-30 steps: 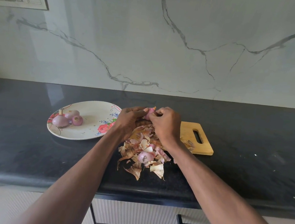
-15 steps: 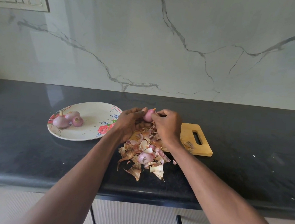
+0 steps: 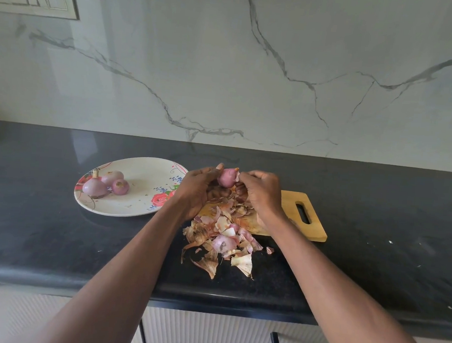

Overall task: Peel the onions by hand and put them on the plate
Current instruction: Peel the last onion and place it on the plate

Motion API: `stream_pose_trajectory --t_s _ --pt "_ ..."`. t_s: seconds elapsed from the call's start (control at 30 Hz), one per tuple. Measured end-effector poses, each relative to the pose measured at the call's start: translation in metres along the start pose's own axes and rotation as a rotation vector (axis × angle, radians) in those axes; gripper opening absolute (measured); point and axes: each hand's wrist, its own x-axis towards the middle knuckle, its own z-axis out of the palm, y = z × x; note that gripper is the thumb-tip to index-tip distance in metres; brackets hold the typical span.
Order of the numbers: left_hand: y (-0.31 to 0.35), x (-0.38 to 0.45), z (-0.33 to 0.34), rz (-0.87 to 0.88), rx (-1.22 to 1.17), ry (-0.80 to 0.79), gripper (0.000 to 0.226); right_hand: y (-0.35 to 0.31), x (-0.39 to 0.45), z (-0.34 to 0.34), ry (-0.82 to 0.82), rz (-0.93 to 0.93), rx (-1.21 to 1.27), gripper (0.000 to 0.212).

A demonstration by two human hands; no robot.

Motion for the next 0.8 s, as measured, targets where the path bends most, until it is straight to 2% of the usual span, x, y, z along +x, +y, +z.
stream_pose_trajectory --t_s 0.13,0.3,0.43,0.6,0.8 --pt "-0.0006 0.0015 -0.0015 0.017 0.023 -0.028 0.018 0.0004 0.0009 -0.0015 -0.029 -0.064 -0.106 0.03" --pt "-0.0022 0.0039 -0.004 0.02 0.038 0.024 0.025 0.0011 0.0021 -0.0008 -0.082 -0.117 -0.153 0.011" --pt "-0.0034 0.0057 -0.0045 0.013 0.079 0.043 0.026 0.0002 0.0034 0.0003 -0.089 -0.107 -0.172 0.017" --pt "-0.0017 0.0034 -0.0012 0.007 0.095 0.027 0.023 -0.0034 0.0011 -0.0001 -0.092 -0.067 -0.104 0.025" --pt "-0.0005 0.0034 -0.001 -0.006 0.085 0.018 0.029 -0.0046 0.0022 -0.0001 -0.148 0.051 0.076 0.024"
